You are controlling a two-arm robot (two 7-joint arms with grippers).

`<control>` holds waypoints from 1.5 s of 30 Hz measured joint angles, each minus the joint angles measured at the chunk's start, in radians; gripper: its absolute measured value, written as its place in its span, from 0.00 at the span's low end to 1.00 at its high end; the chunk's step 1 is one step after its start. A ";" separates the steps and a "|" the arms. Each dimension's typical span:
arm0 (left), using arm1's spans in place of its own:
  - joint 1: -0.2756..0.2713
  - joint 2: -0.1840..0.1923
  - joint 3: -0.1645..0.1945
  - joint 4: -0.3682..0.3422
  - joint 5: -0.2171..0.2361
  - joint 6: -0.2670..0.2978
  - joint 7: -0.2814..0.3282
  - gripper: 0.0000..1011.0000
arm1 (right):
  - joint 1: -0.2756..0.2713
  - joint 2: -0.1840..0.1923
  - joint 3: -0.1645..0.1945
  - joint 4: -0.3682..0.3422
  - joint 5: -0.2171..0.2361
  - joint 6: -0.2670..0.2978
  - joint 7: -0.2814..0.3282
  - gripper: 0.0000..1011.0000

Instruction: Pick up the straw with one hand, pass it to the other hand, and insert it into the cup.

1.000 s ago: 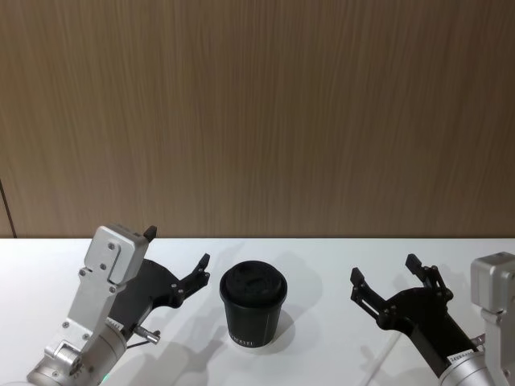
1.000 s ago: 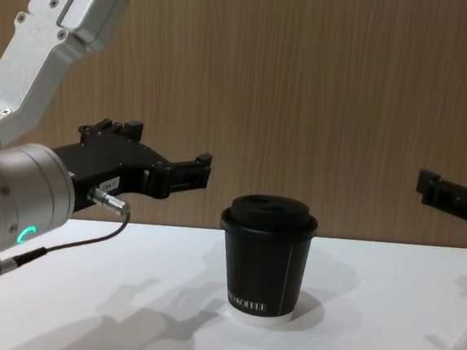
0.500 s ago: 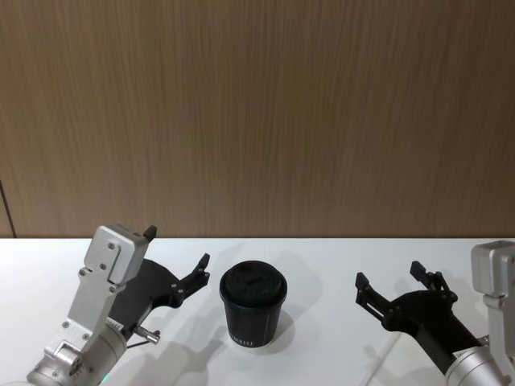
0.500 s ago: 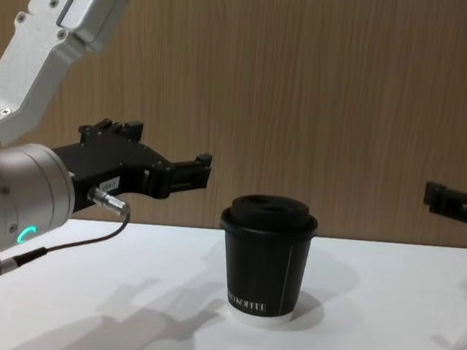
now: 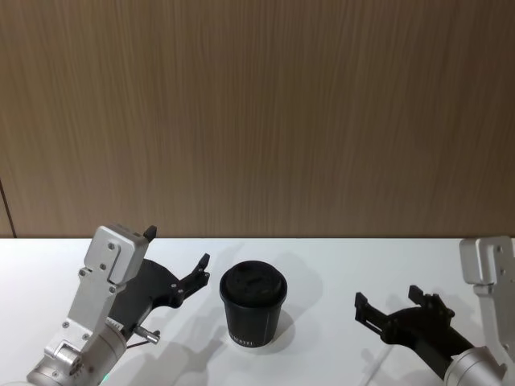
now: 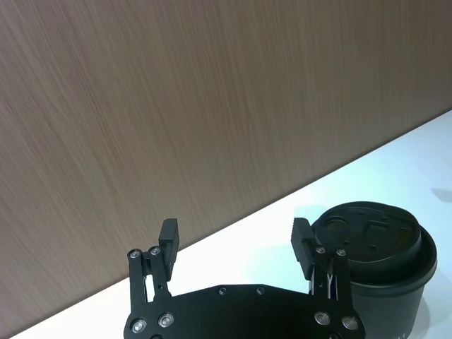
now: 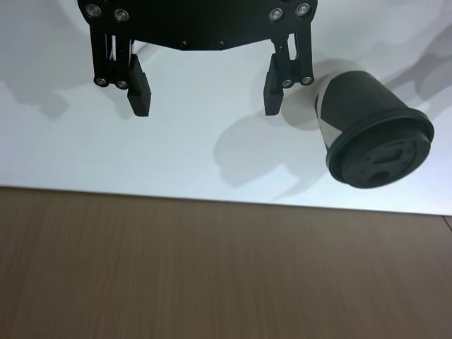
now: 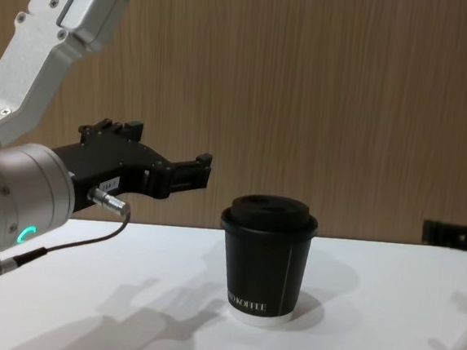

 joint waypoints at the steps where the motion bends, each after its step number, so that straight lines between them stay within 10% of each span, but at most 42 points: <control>1: 0.000 0.000 0.000 0.000 0.000 0.000 0.000 0.99 | 0.001 -0.002 0.001 -0.001 0.003 0.016 -0.003 0.99; 18: 0.000 0.000 0.000 0.000 0.000 0.000 0.000 0.99 | 0.012 -0.045 0.012 -0.021 0.030 0.275 -0.063 0.99; 45: 0.000 0.000 0.000 0.000 0.000 0.000 0.000 0.99 | 0.013 -0.062 0.020 -0.031 0.027 0.447 -0.091 0.99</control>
